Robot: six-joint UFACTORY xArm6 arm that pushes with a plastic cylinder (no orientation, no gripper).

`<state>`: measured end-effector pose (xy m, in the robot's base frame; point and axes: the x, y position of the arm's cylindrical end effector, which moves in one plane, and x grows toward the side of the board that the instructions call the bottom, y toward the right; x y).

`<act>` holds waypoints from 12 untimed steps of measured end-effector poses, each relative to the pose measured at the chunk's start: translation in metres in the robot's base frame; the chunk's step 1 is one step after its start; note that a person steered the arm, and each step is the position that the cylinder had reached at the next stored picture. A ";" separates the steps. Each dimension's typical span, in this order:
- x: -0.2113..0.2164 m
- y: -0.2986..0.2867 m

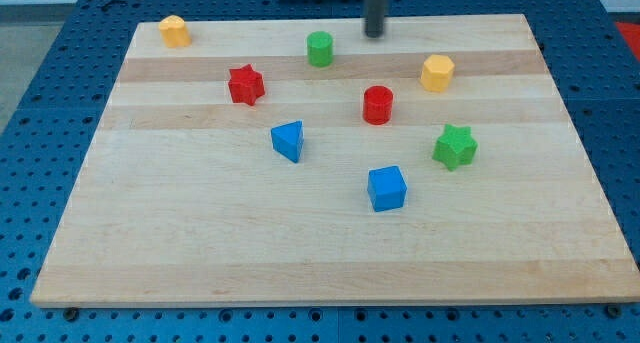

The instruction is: Push yellow hexagon towards yellow heart

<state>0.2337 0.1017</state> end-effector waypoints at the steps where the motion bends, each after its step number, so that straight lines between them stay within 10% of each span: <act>1: 0.043 0.052; 6: 0.126 0.012; 12: 0.086 -0.131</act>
<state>0.3199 -0.0294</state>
